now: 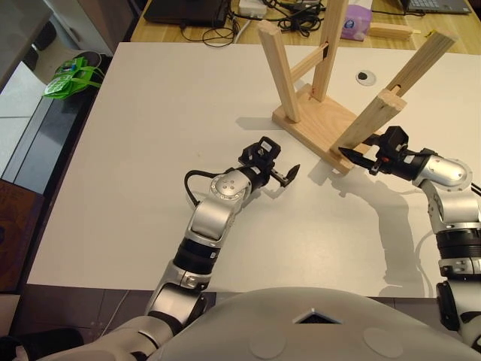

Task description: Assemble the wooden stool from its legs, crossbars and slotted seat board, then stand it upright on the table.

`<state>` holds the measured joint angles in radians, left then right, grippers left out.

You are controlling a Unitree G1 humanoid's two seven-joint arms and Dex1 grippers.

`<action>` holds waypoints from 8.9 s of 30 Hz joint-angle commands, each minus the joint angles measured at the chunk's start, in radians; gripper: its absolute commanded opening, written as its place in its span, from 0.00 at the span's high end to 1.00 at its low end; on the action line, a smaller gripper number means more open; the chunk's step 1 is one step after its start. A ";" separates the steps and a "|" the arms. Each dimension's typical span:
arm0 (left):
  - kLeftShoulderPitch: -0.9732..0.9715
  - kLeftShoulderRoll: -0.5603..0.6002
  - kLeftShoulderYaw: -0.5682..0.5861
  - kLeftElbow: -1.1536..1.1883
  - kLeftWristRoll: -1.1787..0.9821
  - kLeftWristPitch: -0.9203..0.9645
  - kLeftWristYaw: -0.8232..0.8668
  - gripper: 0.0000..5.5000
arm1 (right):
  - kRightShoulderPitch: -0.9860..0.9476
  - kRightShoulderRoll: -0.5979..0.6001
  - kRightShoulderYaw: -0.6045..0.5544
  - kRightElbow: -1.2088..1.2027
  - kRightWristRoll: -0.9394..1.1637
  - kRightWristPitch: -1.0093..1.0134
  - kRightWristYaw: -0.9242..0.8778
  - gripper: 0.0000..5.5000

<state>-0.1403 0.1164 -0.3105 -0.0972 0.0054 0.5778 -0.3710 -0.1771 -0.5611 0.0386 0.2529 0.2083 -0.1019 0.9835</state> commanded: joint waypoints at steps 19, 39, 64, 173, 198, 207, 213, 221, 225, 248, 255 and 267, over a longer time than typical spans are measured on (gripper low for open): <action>0.119 0.238 0.114 0.034 -0.036 -0.052 -0.145 0.02 | 0.113 -0.206 0.024 -0.083 0.098 -0.082 0.333 0.81; 0.235 0.210 0.054 -0.035 -0.053 -0.025 -0.102 0.02 | 0.116 -0.404 0.022 0.044 -0.089 -0.144 0.366 0.35; 0.129 0.294 0.043 0.140 0.055 -0.111 -0.047 0.34 | 0.247 -0.313 0.082 0.227 -0.255 -0.273 0.001 0.55; 0.128 0.173 0.017 0.019 -0.124 -0.093 -0.188 0.99 | 0.116 -0.206 0.051 0.132 -0.038 -0.243 0.158 1.00; 0.104 0.203 0.117 -0.241 -0.269 0.080 -0.211 0.99 | 0.243 -0.220 -0.085 -0.105 0.129 -0.012 0.215 1.00; 0.093 0.199 0.113 -0.277 -0.286 0.104 -0.203 0.99 | 0.275 -0.228 -0.132 -0.261 0.206 0.116 0.226 1.00; 0.093 0.184 0.119 -0.299 -0.299 0.095 -0.202 0.99 | 0.266 -0.207 -0.163 -0.295 0.244 0.164 0.219 1.00; 0.080 0.163 0.141 -0.325 -0.332 0.084 -0.202 0.99 | 0.262 -0.197 -0.195 -0.321 0.275 0.210 0.220 1.00; 0.071 0.146 0.159 -0.320 -0.335 0.078 -0.189 0.99 | 0.259 -0.189 -0.202 -0.329 0.289 0.226 0.219 1.00; 0.049 0.109 0.202 -0.351 -0.417 0.099 -0.166 0.99 | 0.249 -0.166 -0.226 -0.360 0.314 0.274 0.198 1.00; 0.051 0.112 0.217 -0.311 -0.387 0.082 -0.138 0.99 | 0.250 -0.167 -0.219 -0.308 0.264 0.233 0.183 1.00; 0.109 0.216 0.381 -0.004 -0.323 -0.083 -0.130 0.99 | 0.264 -0.214 -0.293 -0.078 0.206 0.132 0.172 1.00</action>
<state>-0.0395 0.3073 0.0410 -0.1699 -0.3366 0.5316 -0.4966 0.0889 -0.7557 -0.2401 0.1323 0.4381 0.0548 1.1519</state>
